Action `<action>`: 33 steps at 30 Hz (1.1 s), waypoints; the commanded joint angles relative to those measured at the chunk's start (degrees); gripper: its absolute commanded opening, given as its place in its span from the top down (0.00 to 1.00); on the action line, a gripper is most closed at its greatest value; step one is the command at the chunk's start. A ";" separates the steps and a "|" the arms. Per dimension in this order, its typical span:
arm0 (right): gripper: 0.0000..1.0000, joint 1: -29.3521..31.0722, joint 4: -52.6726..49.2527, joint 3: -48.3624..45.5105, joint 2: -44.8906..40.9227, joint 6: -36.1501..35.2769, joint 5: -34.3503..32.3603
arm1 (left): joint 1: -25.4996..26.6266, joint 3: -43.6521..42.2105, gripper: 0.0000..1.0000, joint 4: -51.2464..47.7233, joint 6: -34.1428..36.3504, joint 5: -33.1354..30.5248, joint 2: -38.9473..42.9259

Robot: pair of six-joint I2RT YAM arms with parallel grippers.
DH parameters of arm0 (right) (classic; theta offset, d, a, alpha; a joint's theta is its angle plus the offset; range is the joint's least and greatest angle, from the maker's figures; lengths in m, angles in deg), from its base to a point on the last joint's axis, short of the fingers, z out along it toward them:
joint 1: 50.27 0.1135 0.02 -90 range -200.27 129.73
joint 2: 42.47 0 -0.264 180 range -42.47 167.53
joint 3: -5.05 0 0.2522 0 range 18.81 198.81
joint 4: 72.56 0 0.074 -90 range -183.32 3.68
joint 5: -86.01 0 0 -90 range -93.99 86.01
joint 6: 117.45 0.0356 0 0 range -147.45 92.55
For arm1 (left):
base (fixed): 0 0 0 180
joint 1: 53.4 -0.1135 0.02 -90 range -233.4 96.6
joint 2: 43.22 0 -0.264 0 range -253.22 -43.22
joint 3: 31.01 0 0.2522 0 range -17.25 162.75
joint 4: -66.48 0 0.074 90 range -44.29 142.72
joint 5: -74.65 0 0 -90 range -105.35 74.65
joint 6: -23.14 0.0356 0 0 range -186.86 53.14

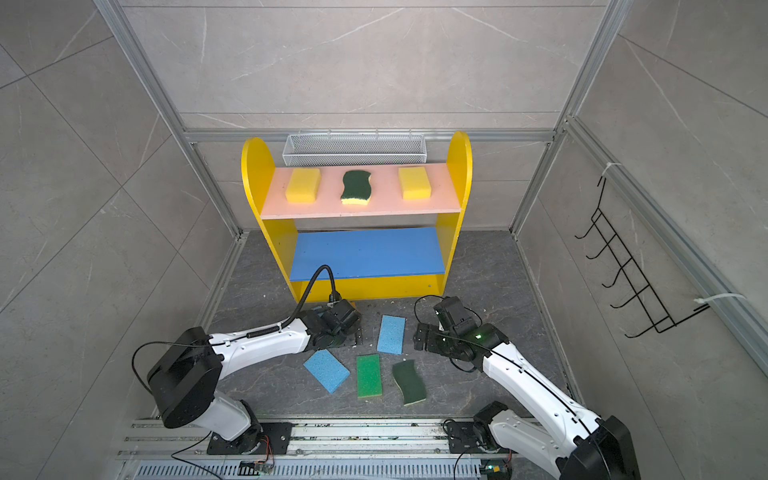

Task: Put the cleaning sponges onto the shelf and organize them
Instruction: 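Reach the left gripper forward over the orange sponge on the floor, then close the left gripper on the orange sponge and lift it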

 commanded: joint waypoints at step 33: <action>0.01 0.27 0.62 -1.85 1.38 -0.45 1.26 | -0.55 4.32 0.11 4.31 -7.57 -4.85 -11.84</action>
